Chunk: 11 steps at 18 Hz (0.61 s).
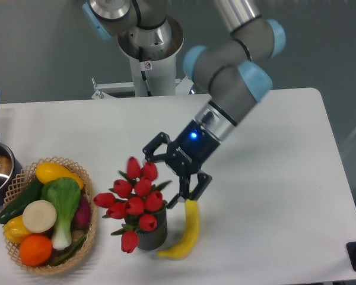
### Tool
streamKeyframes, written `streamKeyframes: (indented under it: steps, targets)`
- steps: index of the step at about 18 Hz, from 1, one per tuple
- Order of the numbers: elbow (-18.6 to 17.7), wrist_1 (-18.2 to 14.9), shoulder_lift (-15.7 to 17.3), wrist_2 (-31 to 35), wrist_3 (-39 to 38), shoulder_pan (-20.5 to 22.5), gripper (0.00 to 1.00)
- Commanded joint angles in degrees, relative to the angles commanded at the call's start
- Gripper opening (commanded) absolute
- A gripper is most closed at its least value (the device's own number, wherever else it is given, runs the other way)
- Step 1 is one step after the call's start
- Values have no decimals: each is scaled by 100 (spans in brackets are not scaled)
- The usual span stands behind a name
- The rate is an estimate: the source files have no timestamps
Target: Insert the flowers into the vase
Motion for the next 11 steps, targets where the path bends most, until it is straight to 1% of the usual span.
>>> streamKeyframes:
  steps: [2, 3, 4, 5, 7, 8, 9, 10, 11]
  targets:
    - [-211, -17, 491, 396, -26, 0, 100]
    - [-247, -35, 659, 520, -157, 52, 100]
    - [-247, -44, 783, 652, -446, 96, 100]
    - [-238, -44, 923, 905, -701, 175, 100]
    - [-168, -79, 1091, 1476, -835, 298, 100]
    - [-159, -88, 1161, 1792, -835, 316, 100]
    - [-176, -131, 1327, 2213, -792, 299, 100]
    - [-116, -149, 1407, 2548, -782, 290, 100]
    - [-19, -167, 1391, 2760, -782, 272, 100]
